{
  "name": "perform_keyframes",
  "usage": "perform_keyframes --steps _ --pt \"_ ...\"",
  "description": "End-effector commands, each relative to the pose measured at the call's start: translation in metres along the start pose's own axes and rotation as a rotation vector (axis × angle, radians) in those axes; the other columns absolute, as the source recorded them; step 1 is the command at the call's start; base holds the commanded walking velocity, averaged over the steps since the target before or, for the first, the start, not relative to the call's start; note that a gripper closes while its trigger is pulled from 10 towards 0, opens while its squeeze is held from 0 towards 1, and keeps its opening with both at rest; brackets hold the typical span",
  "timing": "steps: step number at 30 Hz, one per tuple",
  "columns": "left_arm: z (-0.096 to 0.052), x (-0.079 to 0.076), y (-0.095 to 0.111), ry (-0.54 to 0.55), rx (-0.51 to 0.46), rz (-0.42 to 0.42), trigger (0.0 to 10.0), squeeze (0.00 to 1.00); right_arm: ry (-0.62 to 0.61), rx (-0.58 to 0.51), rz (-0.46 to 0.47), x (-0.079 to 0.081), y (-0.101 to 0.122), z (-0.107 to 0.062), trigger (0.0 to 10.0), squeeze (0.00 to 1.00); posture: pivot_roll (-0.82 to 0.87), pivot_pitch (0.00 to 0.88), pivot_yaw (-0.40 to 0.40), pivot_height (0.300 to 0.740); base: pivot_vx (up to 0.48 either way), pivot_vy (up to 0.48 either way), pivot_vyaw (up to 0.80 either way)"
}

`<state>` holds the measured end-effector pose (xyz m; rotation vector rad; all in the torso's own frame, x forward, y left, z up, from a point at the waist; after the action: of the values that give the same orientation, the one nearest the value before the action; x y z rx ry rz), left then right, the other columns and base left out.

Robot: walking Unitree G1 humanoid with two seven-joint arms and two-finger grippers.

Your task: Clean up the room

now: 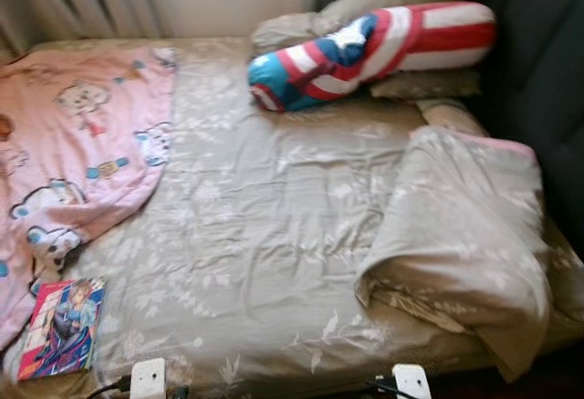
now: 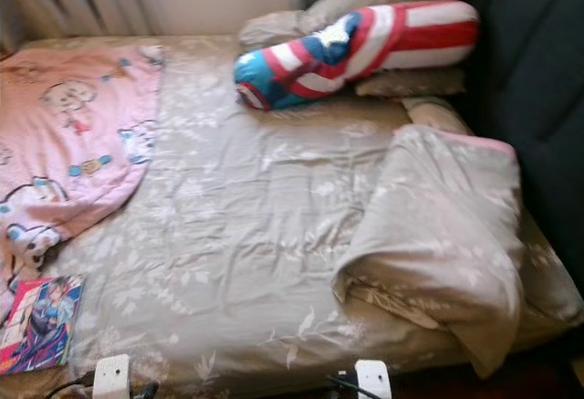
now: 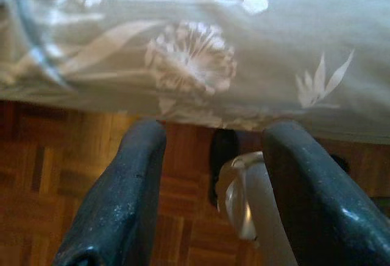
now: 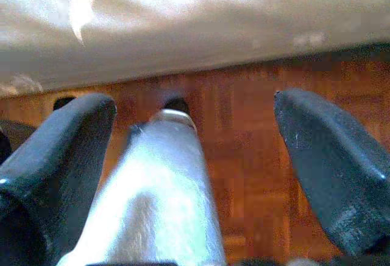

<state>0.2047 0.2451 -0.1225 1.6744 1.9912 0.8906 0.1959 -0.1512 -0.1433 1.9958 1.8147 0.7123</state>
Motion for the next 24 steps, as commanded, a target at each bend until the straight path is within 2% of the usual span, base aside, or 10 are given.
perform_keyframes --steps 1,24 --pt "-0.0014 -0.0068 -0.0079 -0.017 0.028 0.014 10.0 0.0 -0.023 0.017 0.022 -0.0083 -0.0092 -0.0029 10.0 0.0 0.1 0.126 -0.048 0.74 0.0 -0.368 0.0" --pt "-0.0023 -0.009 -0.0097 -0.034 0.027 0.027 10.0 0.0 -0.023 0.025 0.023 -0.0079 -0.0127 -0.0036 10.0 0.0 0.08 0.081 -0.035 0.74 0.0 -0.369 0.0"
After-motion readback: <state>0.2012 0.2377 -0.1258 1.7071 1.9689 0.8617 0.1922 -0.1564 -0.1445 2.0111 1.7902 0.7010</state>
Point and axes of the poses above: a point about 5 cm out from each wrist's last joint towards the gripper, its own z axis pointing out of the wrist towards the gripper, its own y axis along the axis of the wrist's last joint, x = y × z, the point moved 6 cm from there along z, pointing out of the wrist towards the gripper, and after that the axes turned 3 degrees about z, right-handed, at the moved point
